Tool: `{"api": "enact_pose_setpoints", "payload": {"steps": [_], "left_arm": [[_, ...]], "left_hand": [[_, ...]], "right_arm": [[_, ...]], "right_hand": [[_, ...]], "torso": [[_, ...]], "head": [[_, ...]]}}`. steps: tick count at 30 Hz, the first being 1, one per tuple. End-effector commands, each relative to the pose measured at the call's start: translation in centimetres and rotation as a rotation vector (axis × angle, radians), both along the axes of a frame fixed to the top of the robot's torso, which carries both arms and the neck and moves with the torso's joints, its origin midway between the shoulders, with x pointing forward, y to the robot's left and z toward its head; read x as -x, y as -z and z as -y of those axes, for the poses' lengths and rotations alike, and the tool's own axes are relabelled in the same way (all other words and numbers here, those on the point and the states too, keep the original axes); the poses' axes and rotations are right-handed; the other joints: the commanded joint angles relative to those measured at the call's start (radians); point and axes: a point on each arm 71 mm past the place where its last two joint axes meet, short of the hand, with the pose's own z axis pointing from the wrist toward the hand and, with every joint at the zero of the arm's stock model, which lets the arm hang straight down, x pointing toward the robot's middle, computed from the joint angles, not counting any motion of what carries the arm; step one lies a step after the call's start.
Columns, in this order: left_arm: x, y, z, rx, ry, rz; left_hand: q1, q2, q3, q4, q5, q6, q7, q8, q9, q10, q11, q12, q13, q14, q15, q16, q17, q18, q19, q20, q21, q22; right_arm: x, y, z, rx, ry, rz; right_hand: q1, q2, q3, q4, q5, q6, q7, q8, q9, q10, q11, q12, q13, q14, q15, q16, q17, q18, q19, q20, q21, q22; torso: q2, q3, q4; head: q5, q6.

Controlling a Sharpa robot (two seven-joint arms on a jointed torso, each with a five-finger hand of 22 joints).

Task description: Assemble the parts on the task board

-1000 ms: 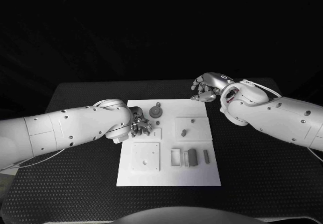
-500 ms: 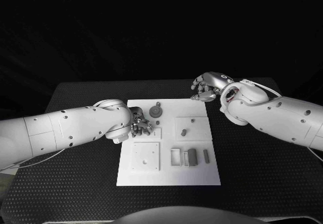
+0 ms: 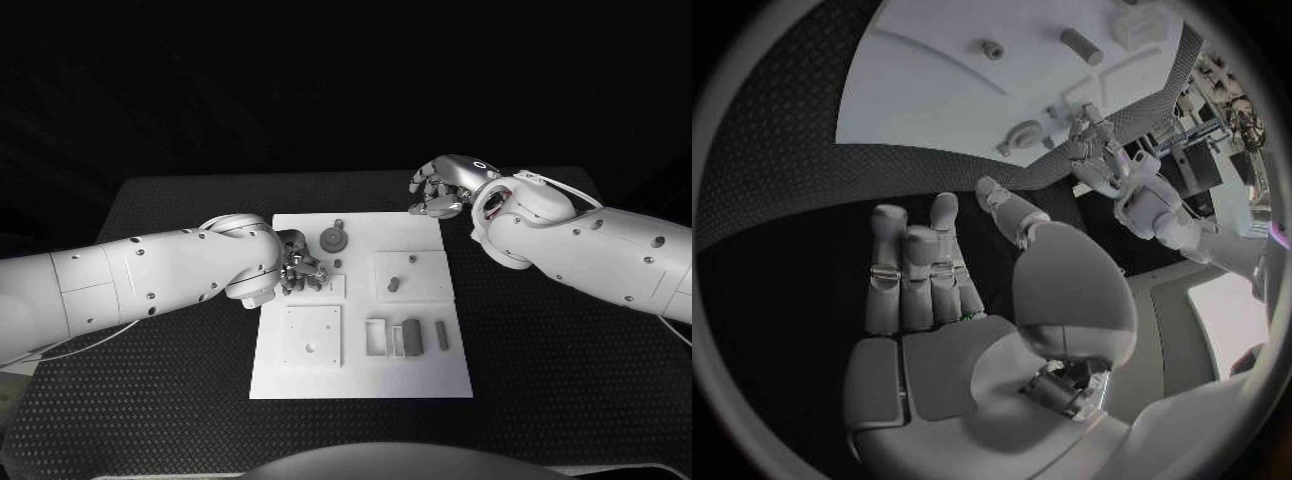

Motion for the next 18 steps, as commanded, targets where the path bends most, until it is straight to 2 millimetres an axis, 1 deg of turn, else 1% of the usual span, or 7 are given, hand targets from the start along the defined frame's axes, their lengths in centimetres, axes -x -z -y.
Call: {"api": "enact_pose_setpoints", "payload": {"steps": [1, 9, 18], "left_arm": [[0.20, 0.26, 0.13, 0.003, 0.012, -0.010], [0.21, 0.31, 0.01, -0.001, 0.014, -0.017], [0.20, 0.34, -0.32, -0.005, 0.011, -0.021]], "left_hand": [[-0.002, -0.011, -0.001, 0.008, -0.004, 0.076, -0.053, -0.004, 0.001, -0.043, -0.032, 0.004, -0.001, -0.009, 0.001, 0.004, -0.002, 0.012, 0.005, -0.001, -0.004, 0.001], [-0.002, -0.015, -0.001, 0.012, -0.007, 0.076, -0.053, -0.004, 0.001, -0.043, -0.032, 0.005, -0.002, -0.010, 0.001, 0.006, -0.004, 0.012, 0.005, -0.001, -0.004, 0.002], [0.008, -0.010, 0.001, 0.010, -0.007, 0.078, -0.054, -0.003, 0.003, -0.042, -0.033, 0.008, -0.003, -0.010, 0.000, 0.010, -0.007, 0.013, 0.007, -0.002, -0.005, 0.004]], "right_arm": [[0.03, 0.04, -0.10, 0.007, -0.011, -0.003], [0.03, 0.06, -0.08, 0.006, -0.011, -0.006], [0.03, 0.09, -0.02, 0.007, -0.010, -0.009]], "right_hand": [[-0.003, 0.004, -0.001, 0.006, 0.003, 0.001, 0.008, -0.005, -0.001, -0.008, -0.002, 0.005, -0.001, -0.005, -0.002, -0.005, 0.001, 0.044, -0.003, -0.006, -0.005, 0.016], [-0.003, 0.004, -0.002, 0.007, 0.003, 0.001, 0.008, -0.005, -0.001, -0.008, -0.002, 0.005, -0.001, -0.006, -0.002, -0.006, 0.001, 0.044, -0.003, -0.006, -0.006, 0.016], [-0.004, 0.004, -0.002, 0.008, 0.003, 0.001, 0.008, -0.005, -0.001, -0.008, -0.002, 0.006, -0.002, -0.006, -0.002, -0.006, 0.001, 0.044, -0.003, -0.006, -0.006, 0.016]], "torso": [[0.000, 0.0004, -0.0004], [0.000, 0.0003, 0.0005], [0.000, -0.0006, 0.0005]], "head": [[0.000, 0.000], [-0.001, -0.001], [-0.001, -0.004]]}}
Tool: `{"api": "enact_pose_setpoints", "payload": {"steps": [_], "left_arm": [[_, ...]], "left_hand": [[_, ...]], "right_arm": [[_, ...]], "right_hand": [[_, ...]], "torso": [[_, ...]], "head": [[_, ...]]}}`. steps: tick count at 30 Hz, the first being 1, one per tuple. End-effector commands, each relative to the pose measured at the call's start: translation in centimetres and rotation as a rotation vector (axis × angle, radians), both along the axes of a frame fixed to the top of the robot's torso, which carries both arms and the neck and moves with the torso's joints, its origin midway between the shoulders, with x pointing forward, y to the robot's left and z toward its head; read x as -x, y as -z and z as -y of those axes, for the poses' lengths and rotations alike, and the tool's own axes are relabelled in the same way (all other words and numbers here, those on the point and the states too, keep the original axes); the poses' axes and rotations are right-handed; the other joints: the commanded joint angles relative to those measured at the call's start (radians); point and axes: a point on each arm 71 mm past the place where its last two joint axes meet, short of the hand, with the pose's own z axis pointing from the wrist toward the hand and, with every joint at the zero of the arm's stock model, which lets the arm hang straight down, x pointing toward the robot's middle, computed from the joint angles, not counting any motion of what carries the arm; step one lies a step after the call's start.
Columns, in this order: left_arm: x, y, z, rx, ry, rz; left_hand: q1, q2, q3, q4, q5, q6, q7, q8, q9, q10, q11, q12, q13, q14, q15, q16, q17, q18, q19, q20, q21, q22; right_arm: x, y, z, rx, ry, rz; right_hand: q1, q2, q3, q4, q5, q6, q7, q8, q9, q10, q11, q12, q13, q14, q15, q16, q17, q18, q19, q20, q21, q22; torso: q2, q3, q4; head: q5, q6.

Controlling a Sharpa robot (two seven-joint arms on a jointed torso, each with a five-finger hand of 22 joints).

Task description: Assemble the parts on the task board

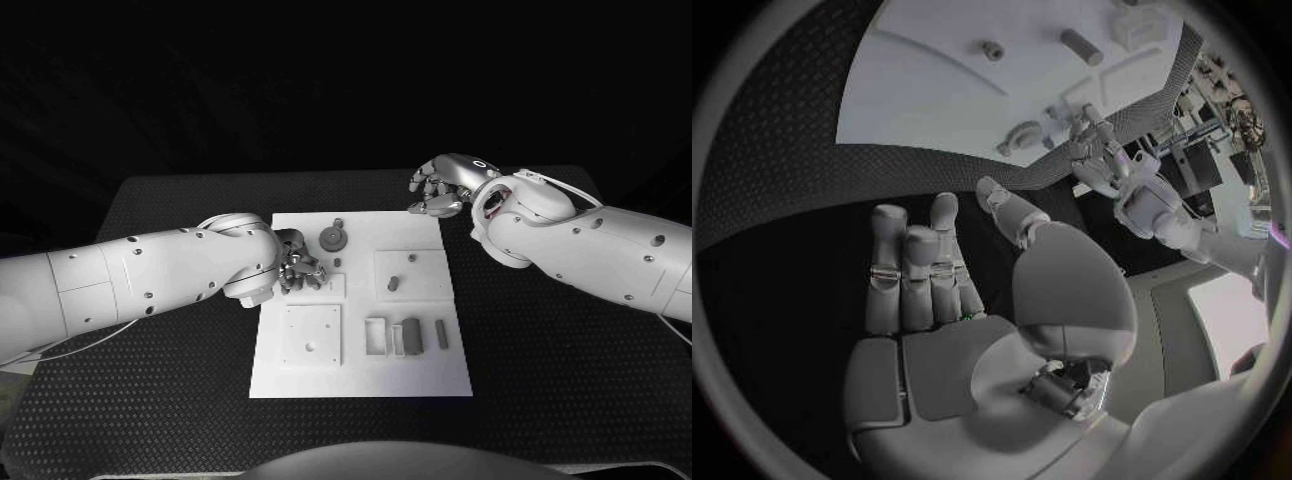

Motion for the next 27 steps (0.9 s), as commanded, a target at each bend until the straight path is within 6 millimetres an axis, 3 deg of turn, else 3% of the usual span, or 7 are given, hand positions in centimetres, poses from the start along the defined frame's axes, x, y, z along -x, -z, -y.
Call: {"api": "enact_pose_setpoints", "payload": {"steps": [1, 22, 27], "left_arm": [[0.22, 0.32, -0.09, -0.006, 0.011, -0.020], [0.32, 0.39, -0.22, 0.003, 0.017, -0.036], [0.29, 0.37, -0.20, 0.010, 0.012, -0.033]], "left_hand": [[0.010, -0.001, 0.001, 0.004, -0.007, 0.076, -0.052, -0.003, 0.001, -0.042, -0.033, 0.005, -0.001, -0.007, -0.004, 0.006, -0.002, 0.013, 0.007, -0.002, -0.004, 0.002], [0.034, 0.021, -0.010, -0.028, 0.012, 0.081, -0.055, 0.000, 0.006, -0.042, -0.036, 0.019, -0.001, -0.008, -0.006, 0.025, -0.009, 0.013, 0.012, -0.004, -0.004, 0.011], [0.043, 0.036, -0.011, -0.042, 0.012, 0.081, -0.055, 0.000, 0.007, -0.044, -0.036, 0.022, -0.002, -0.011, -0.006, 0.029, -0.013, 0.012, 0.011, -0.004, -0.006, 0.014]], "right_arm": [[0.04, 0.08, -0.07, 0.007, -0.011, -0.009], [0.02, 0.23, -0.12, 0.013, -0.011, -0.020], [0.03, 0.22, -0.13, 0.012, -0.012, -0.019]], "right_hand": [[-0.003, 0.003, 0.001, 0.005, 0.003, 0.001, 0.009, -0.005, -0.001, -0.008, -0.002, 0.006, -0.001, -0.006, -0.002, -0.006, 0.001, 0.044, -0.002, -0.007, -0.006, 0.016], [-0.007, 0.005, 0.000, 0.010, 0.003, 0.001, 0.009, -0.006, -0.002, -0.008, -0.002, 0.007, -0.002, -0.005, -0.002, -0.006, 0.002, 0.044, -0.002, -0.006, -0.006, 0.016], [-0.008, 0.005, 0.000, 0.011, 0.003, 0.001, 0.009, -0.006, -0.002, -0.008, -0.002, 0.007, -0.002, -0.005, -0.002, -0.006, 0.002, 0.044, -0.002, -0.006, -0.006, 0.016]], "torso": [[0.000, -0.0003, 0.0003], [0.000, 0.0000, 0.0000], [0.000, 0.0007, 0.0001]], "head": [[0.000, -0.001], [0.001, -0.005], [0.002, -0.005]]}}
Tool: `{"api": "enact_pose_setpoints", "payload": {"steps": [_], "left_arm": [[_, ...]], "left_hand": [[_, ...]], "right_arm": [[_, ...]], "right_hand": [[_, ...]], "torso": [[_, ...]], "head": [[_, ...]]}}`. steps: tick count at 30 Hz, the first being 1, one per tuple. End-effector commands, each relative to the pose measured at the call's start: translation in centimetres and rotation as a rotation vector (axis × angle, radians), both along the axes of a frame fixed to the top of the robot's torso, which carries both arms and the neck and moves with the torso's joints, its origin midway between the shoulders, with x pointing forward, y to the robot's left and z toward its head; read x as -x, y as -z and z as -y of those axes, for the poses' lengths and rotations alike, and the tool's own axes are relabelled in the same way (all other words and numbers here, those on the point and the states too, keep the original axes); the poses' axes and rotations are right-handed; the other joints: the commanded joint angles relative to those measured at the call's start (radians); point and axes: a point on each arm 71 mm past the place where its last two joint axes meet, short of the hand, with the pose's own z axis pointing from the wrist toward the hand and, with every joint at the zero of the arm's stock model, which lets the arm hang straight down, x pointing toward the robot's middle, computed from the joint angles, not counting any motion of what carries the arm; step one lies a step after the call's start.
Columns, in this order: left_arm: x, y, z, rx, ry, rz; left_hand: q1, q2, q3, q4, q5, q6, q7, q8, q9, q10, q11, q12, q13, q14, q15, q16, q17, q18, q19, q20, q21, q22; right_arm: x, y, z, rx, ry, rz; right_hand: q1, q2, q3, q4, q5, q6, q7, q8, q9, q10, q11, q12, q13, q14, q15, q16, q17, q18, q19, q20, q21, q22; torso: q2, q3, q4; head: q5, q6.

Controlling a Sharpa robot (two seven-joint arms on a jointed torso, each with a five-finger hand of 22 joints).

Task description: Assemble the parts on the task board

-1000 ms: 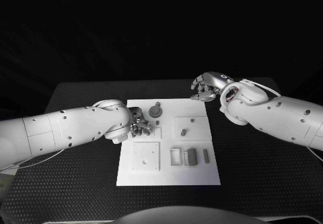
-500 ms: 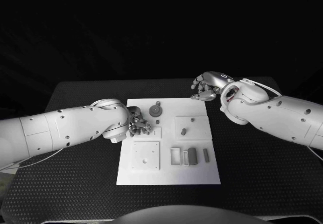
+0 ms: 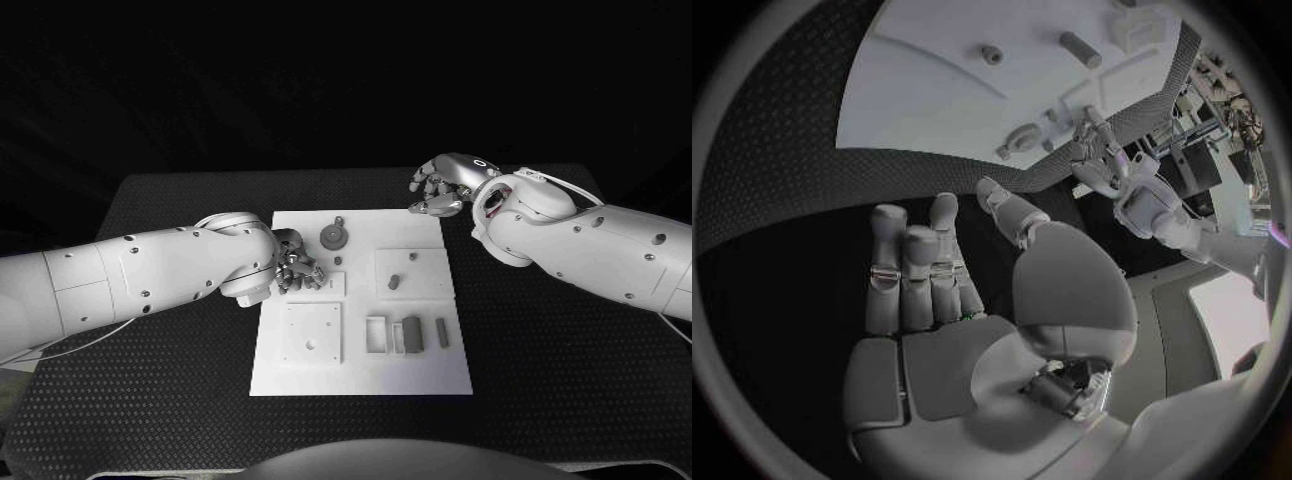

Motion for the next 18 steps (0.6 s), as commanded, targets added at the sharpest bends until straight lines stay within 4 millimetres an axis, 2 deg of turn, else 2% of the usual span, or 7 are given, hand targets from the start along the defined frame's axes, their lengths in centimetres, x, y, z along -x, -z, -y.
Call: {"api": "enact_pose_setpoints", "payload": {"steps": [1, 4, 8, 13, 18], "left_arm": [[0.17, 0.15, 0.30, 0.015, 0.012, -0.018], [0.16, 0.14, 0.30, 0.019, 0.008, -0.017], [0.17, 0.13, 0.34, 0.020, 0.010, -0.016], [0.10, 0.04, 0.27, 0.030, 0.000, -0.001], [0.14, -0.02, -0.05, 0.054, -0.030, 0.004]], "left_hand": [[0.012, 0.016, 0.001, -0.014, 0.007, -0.003, -0.003, 0.006, 0.000, -0.002, -0.004, 0.007, -0.002, -0.004, 0.001, 0.007, -0.003, 0.012, 0.006, 0.001, -0.006, 0.003], [0.023, 0.039, 0.003, -0.029, 0.006, -0.003, -0.003, 0.006, 0.000, -0.003, -0.004, 0.010, -0.004, -0.006, 0.002, 0.010, -0.007, 0.011, 0.006, 0.001, -0.007, 0.005], [0.055, 0.083, 0.015, -0.056, 0.007, -0.001, -0.003, 0.006, 0.002, -0.003, -0.005, 0.014, -0.006, -0.006, 0.002, 0.017, -0.014, 0.011, 0.008, 0.001, -0.009, 0.009], [0.069, 0.107, 0.018, -0.075, 0.007, 0.001, -0.004, 0.006, 0.002, -0.002, -0.005, 0.017, -0.009, -0.006, 0.002, 0.023, -0.018, 0.010, 0.010, 0.001, -0.009, 0.014], [0.072, 0.116, 0.019, -0.083, 0.008, 0.003, -0.004, 0.007, 0.002, -0.001, -0.006, 0.019, -0.010, -0.005, 0.002, 0.026, -0.020, 0.010, 0.012, 0.001, -0.009, 0.016]], "right_arm": [[0.04, 0.07, -0.12, 0.006, -0.010, -0.007], [0.04, 0.08, -0.11, 0.007, -0.010, -0.008], [0.04, 0.09, -0.09, 0.008, -0.010, -0.009], [0.03, 0.11, -0.06, 0.008, -0.010, -0.010], [0.02, 0.14, -0.02, 0.009, -0.009, -0.011]], "right_hand": [[-0.008, 0.005, 0.000, 0.006, 0.003, 0.000, 0.005, -0.006, -0.001, -0.009, -0.002, 0.007, -0.001, -0.005, -0.002, -0.006, 0.001, 0.044, -0.001, -0.007, -0.006, 0.016], [-0.008, 0.005, 0.000, 0.006, 0.003, 0.001, 0.005, -0.006, -0.001, -0.009, -0.002, 0.007, -0.001, -0.005, -0.002, -0.006, 0.001, 0.044, -0.001, -0.007, -0.006, 0.016], [-0.008, 0.006, 0.000, 0.006, 0.003, 0.001, 0.005, -0.006, -0.001, -0.009, -0.002, 0.007, -0.001, -0.005, -0.002, -0.006, 0.001, 0.044, -0.001, -0.007, -0.006, 0.016], [-0.008, 0.005, 0.000, 0.007, 0.003, 0.001, 0.005, -0.005, -0.001, -0.009, -0.002, 0.007, -0.001, -0.005, -0.002, -0.006, 0.001, 0.044, -0.001, -0.007, -0.006, 0.016], [-0.008, 0.005, 0.000, 0.007, 0.003, 0.001, 0.005, -0.005, -0.001, -0.009, -0.002, 0.007, -0.001, -0.005, -0.002, -0.006, 0.001, 0.044, -0.001, -0.007, -0.007, 0.016]], "torso": [[0.000, 0.0007, -0.0004], [0.000, 0.0010, -0.0007], [0.000, 0.0006, -0.0005], [0.000, 0.0004, -0.0006], [0.000, 0.0006, -0.0003]], "head": [[0.001, 0.001], [0.001, 0.001], [0.000, -0.001], [0.000, -0.001], [-0.001, -0.002]]}}
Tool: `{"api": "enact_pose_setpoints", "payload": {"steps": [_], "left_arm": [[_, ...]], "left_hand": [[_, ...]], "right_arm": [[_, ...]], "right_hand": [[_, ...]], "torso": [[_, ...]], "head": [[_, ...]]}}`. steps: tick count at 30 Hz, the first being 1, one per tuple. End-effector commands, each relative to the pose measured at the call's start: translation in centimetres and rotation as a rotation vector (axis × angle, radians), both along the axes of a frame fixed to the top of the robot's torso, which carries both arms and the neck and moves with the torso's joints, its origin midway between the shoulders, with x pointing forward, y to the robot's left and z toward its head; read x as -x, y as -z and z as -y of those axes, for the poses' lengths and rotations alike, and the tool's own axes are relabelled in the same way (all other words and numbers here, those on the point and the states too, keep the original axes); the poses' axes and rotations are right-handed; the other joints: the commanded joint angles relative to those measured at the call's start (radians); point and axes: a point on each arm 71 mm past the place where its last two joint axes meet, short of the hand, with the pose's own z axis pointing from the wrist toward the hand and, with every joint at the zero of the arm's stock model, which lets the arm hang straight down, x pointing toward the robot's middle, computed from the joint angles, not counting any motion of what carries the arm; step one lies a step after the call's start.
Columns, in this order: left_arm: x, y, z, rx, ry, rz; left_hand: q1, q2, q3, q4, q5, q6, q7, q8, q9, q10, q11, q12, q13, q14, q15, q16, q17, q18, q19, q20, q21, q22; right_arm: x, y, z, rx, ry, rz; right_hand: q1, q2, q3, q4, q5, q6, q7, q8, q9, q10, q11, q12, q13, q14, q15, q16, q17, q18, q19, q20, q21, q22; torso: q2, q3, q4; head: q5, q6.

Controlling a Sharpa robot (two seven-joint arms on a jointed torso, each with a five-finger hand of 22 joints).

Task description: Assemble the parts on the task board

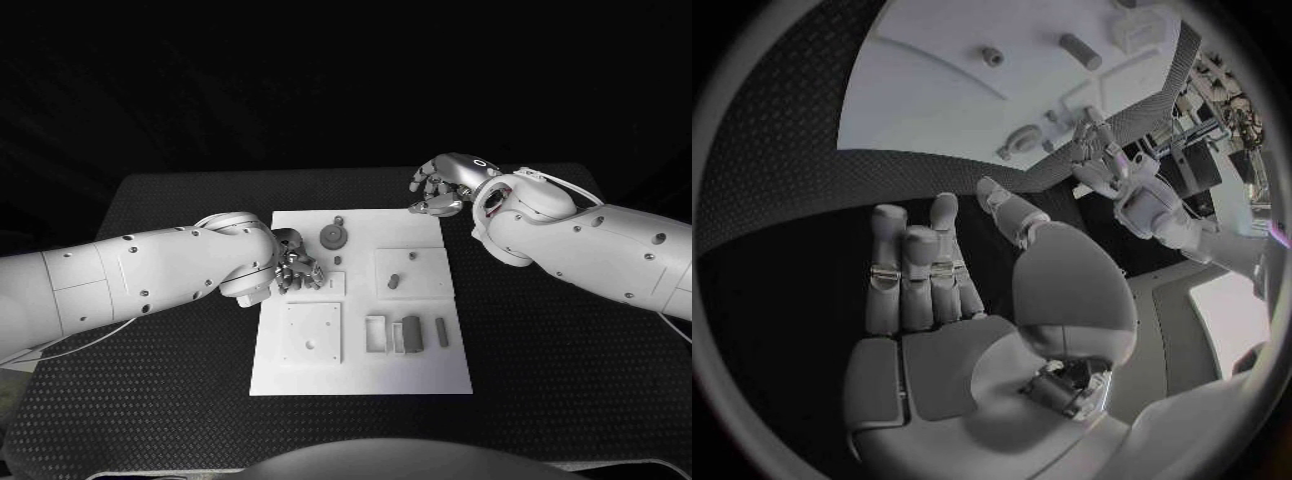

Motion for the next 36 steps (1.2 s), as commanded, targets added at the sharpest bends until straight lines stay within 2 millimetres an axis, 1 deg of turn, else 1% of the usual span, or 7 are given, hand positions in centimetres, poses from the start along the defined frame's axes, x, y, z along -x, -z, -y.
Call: {"api": "enact_pose_setpoints", "payload": {"steps": [1, 9, 11, 19, 22, 31, 36], "left_arm": [[0.1, -0.1, 0.0, 0.042, -0.025, 0.009], [0.2, -0.4, -0.8, 0.066, -0.079, 0.060], [0.3, -0.3, -0.8, 0.059, -0.078, 0.058], [0.7, -0.4, -0.6, 0.067, -0.081, 0.082], [0.8, -0.4, -0.4, 0.063, -0.075, 0.097], [1.3, -0.6, 0.2, 0.024, -0.040, 0.166], [1.6, -0.5, 0.6, 0.015, -0.029, 0.189]], "left_hand": [[0.055, 0.067, 0.020, -0.028, 0.004, 0.004, -0.003, 0.004, 0.001, 0.000, -0.007, 0.004, -0.001, -0.004, 0.000, 0.007, -0.001, 0.010, 0.008, -0.002, -0.005, 0.002], [0.050, 0.073, 0.019, -0.037, 0.010, 0.012, -0.005, 0.005, 0.000, 0.007, -0.010, 0.008, -0.003, 0.001, -0.001, 0.015, -0.004, 0.011, 0.014, -0.003, -0.002, 0.007], [0.048, 0.075, 0.019, -0.037, 0.012, 0.014, -0.006, 0.005, 0.000, 0.008, -0.010, 0.009, -0.003, 0.003, -0.002, 0.016, -0.005, 0.011, 0.015, -0.003, -0.002, 0.008], [0.044, 0.079, 0.020, -0.037, 0.013, 0.016, -0.007, 0.005, -0.001, 0.010, -0.011, 0.009, -0.005, 0.004, -0.002, 0.017, -0.007, 0.011, 0.016, -0.004, -0.002, 0.009], [0.043, 0.079, 0.020, -0.038, 0.013, 0.017, -0.007, 0.005, -0.002, 0.011, -0.011, 0.009, -0.005, 0.004, -0.002, 0.018, -0.007, 0.011, 0.016, -0.004, -0.002, 0.010], [0.040, 0.080, 0.022, -0.039, 0.006, 0.017, -0.007, 0.003, -0.004, 0.012, -0.012, 0.008, -0.008, 0.005, -0.003, 0.018, -0.011, 0.011, 0.017, -0.004, -0.002, 0.011], [0.038, 0.081, 0.023, -0.040, 0.000, 0.018, -0.007, 0.002, -0.005, 0.012, -0.012, 0.007, -0.010, 0.006, -0.003, 0.018, -0.013, 0.011, 0.017, -0.004, -0.003, 0.012]], "right_arm": [[0.0, 0.1, -0.1, 0.007, -0.010, -0.007], [0.0, 0.1, 0.0, 0.009, -0.008, -0.009], [0.0, 0.1, 0.0, 0.010, -0.008, -0.010], [0.0, 0.2, 0.1, 0.011, -0.006, -0.013], [0.0, 0.2, 0.1, 0.012, -0.007, -0.013], [0.0, 0.2, 0.1, 0.013, -0.007, -0.014], [0.0, 0.2, 0.1, 0.013, -0.007, -0.015]], "right_hand": [[-0.008, 0.006, 0.000, 0.007, 0.003, 0.000, 0.006, -0.005, -0.001, -0.009, -0.002, 0.003, -0.001, -0.005, -0.002, -0.006, 0.002, 0.044, 0.001, -0.008, -0.007, 0.016], [-0.007, 0.006, 0.000, 0.007, 0.003, 0.000, 0.006, -0.005, -0.001, -0.009, -0.002, 0.004, -0.002, -0.005, -0.002, -0.006, 0.002, 0.044, 0.001, -0.009, -0.007, 0.016], [-0.007, 0.006, 0.000, 0.007, 0.003, 0.000, 0.006, -0.005, -0.001, -0.009, -0.002, 0.004, -0.002, -0.005, -0.002, -0.006, 0.002, 0.044, 0.001, -0.009, -0.007, 0.016], [-0.007, 0.006, 0.000, 0.008, 0.003, 0.000, 0.006, -0.006, -0.001, -0.009, -0.002, 0.004, -0.002, -0.005, -0.002, -0.006, 0.002, 0.044, 0.001, -0.009, -0.007, 0.016], [-0.007, 0.006, 0.000, 0.008, 0.003, 0.000, 0.006, -0.006, -0.001, -0.009, -0.002, 0.004, -0.002, -0.005, -0.002, -0.006, 0.002, 0.044, 0.001, -0.009, -0.007, 0.016], [-0.007, 0.006, 0.000, 0.009, 0.003, 0.000, 0.006, -0.006, -0.001, -0.009, -0.002, 0.004, -0.002, -0.005, -0.002, -0.007, 0.002, 0.044, 0.001, -0.009, -0.007, 0.017], [-0.007, 0.006, 0.000, 0.009, 0.003, 0.000, 0.006, -0.006, -0.001, -0.009, -0.002, 0.004, -0.002, -0.005, -0.002, -0.007, 0.002, 0.044, 0.001, -0.009, -0.007, 0.017]], "torso": [[0.000, -0.0003, 0.0004], [0.000, -0.0011, 0.0007], [0.000, -0.0007, 0.0008], [0.000, -0.0006, 0.0006], [0.000, -0.0004, 0.0010], [0.000, 0.0010, 0.0004], [0.000, 0.0008, -0.0002]], "head": [[-0.001, 0.000], [-0.002, -0.001], [-0.001, -0.002], [-0.002, -0.002], [-0.001, -0.005], [0.000, -0.007], [0.001, -0.007]]}}
